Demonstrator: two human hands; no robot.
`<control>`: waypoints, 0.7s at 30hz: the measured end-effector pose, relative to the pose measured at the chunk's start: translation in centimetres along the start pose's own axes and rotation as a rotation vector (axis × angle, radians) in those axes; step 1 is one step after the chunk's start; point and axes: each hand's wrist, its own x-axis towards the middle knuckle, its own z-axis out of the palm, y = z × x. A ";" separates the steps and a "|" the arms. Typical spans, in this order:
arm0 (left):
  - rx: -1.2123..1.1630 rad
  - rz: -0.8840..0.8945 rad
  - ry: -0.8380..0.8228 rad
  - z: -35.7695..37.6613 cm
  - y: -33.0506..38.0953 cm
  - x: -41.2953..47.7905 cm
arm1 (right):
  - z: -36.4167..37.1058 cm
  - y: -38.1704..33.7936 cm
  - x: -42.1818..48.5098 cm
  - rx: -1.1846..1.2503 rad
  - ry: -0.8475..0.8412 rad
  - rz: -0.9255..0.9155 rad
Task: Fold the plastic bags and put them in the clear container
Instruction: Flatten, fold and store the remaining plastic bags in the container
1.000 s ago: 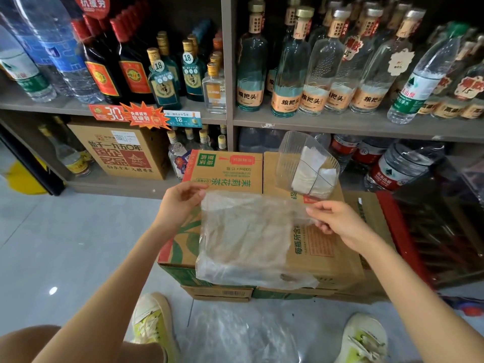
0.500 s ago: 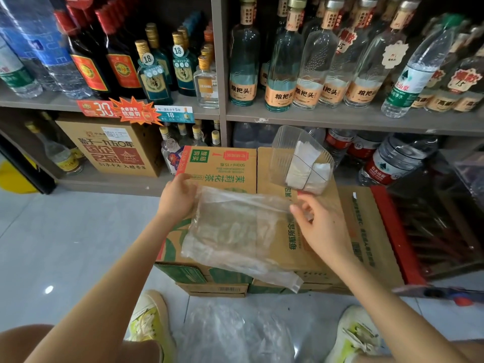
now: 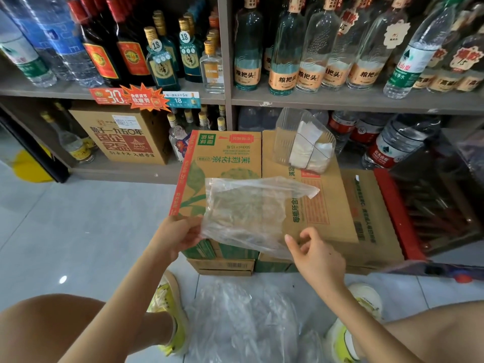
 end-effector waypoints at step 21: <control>-0.039 0.107 0.027 0.9 -0.6 -1.0 | -0.1 0.0 -0.5 0.575 -0.085 0.003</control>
